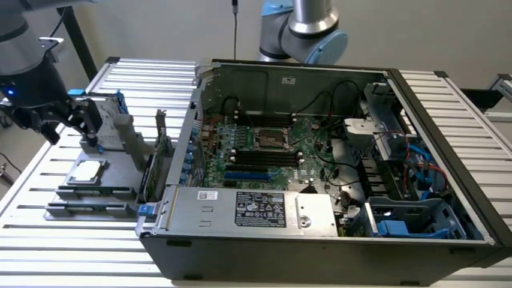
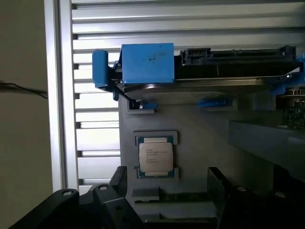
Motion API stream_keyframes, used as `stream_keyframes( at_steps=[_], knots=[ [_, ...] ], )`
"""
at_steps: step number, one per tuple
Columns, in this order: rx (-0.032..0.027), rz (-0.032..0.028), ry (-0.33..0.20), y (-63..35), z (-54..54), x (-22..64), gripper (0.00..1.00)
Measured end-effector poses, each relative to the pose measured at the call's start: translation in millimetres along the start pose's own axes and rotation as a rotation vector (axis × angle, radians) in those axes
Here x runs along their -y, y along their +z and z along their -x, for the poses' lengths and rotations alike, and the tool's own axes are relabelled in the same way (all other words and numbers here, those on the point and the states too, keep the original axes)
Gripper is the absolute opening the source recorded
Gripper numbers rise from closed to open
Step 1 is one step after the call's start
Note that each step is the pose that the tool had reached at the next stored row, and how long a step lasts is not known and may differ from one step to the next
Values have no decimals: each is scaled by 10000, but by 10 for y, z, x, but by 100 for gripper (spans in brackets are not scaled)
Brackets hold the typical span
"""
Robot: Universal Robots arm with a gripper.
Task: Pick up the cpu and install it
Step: 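Pick up the cpu and move it towards the insertion slot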
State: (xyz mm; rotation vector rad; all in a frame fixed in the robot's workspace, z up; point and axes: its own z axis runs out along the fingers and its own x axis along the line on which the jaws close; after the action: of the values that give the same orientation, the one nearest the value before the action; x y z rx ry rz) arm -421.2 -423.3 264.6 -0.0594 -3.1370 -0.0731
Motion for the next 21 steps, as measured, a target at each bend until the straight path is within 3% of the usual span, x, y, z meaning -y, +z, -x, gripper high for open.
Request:
stream_keyframes(
  at_steps=[21],
  knots=[
    [0,0,-2,382,-113,28,77]
  ],
)
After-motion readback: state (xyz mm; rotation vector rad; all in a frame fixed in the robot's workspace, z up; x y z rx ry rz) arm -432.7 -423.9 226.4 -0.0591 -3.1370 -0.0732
